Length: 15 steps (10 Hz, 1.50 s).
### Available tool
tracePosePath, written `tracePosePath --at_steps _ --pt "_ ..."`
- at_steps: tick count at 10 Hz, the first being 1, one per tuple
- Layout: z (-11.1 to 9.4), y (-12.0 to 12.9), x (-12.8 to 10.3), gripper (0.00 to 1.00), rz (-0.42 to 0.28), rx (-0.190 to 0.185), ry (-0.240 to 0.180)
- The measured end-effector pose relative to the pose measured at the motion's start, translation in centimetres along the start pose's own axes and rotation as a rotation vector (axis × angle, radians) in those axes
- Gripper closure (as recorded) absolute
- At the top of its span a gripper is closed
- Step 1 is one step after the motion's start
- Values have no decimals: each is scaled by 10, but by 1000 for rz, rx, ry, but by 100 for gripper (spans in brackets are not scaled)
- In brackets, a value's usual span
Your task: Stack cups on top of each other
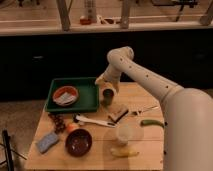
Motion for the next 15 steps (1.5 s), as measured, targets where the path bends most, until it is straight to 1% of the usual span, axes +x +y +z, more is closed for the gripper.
tracePosePath --at_steps 2,4,10,15 --pt "-1 1 1 20 0 -1 3" --pt "-3 2 1 20 -1 9 15" --pt "-8 4 0 20 -14 51 30" --pt "-8 5 0 20 -14 52 31"
